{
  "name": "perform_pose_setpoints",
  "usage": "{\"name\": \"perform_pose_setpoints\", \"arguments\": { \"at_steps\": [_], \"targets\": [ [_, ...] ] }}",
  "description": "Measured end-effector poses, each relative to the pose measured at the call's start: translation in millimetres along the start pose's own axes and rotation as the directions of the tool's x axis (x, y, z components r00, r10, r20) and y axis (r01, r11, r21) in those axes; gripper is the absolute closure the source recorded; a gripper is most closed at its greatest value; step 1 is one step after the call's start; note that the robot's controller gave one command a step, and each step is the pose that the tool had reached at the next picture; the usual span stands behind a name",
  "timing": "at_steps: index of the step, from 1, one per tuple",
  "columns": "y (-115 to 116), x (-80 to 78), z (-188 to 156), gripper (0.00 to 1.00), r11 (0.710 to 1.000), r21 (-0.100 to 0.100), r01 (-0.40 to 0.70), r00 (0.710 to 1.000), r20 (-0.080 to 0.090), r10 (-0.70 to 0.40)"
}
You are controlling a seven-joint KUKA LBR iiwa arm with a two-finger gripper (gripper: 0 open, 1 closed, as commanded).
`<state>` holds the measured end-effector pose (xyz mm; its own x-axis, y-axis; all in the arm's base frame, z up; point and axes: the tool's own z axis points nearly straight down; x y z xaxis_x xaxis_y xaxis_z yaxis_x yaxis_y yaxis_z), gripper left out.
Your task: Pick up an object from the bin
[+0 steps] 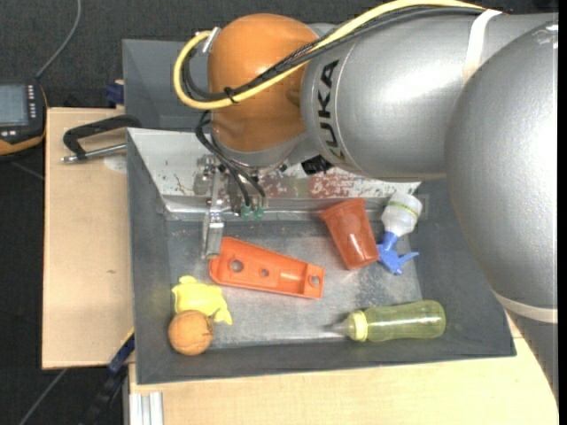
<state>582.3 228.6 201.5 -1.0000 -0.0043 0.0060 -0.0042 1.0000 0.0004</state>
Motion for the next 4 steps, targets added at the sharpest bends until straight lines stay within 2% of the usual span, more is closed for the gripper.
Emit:
{"name": "perform_pose_setpoints", "arguments": {
  "at_steps": [1,2,3,4],
  "targets": [
    [-1.6,-1.5,-5.3,0.0,1.0,-0.002,-0.004,1.0,0.007,0.004],
    [-47.4,13.2,73.9,0.0,1.0,-0.003,0.012,1.0,0.007,-0.012],
    [-77.7,38.0,83.2,0.0,0.997,0.0,0.083,0.997,-0.005,-0.083],
    [-104.1,35.2,77.5,0.0,0.997,-0.004,-0.083,0.997,0.007,0.083]
  ]
}}
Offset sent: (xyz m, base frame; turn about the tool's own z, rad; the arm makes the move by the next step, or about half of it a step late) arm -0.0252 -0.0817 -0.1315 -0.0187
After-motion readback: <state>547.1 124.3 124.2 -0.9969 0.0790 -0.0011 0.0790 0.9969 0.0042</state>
